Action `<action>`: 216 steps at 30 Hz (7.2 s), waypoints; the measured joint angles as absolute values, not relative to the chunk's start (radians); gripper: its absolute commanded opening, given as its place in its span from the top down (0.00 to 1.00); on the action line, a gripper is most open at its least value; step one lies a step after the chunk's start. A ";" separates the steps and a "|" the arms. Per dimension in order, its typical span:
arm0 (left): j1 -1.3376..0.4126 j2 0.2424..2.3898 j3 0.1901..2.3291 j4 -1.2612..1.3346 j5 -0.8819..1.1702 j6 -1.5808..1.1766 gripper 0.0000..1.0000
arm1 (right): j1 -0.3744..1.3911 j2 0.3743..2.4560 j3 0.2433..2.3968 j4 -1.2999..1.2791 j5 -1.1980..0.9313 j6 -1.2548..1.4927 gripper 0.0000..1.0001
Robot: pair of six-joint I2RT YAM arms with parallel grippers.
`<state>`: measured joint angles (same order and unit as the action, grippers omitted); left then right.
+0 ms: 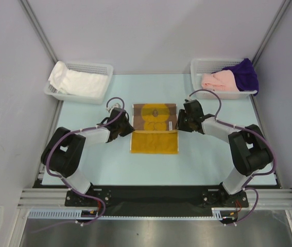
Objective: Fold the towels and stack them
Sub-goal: Fold the towel
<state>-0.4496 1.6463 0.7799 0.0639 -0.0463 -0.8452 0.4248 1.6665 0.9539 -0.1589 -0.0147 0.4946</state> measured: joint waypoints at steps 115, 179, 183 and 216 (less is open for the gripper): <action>-0.462 1.201 0.550 -0.019 0.056 -0.732 1.00 | 0.586 1.255 0.779 -0.320 0.063 0.535 1.00; -0.471 1.181 0.416 0.062 0.101 -0.715 1.00 | 0.634 1.214 0.627 -0.237 0.073 0.583 1.00; -0.471 1.198 0.413 0.073 0.103 -0.715 1.00 | 0.634 1.226 0.624 -0.236 0.071 0.583 1.00; -0.472 1.072 0.425 -0.028 0.010 -0.677 0.55 | 0.633 1.118 0.570 -0.313 0.080 0.583 0.54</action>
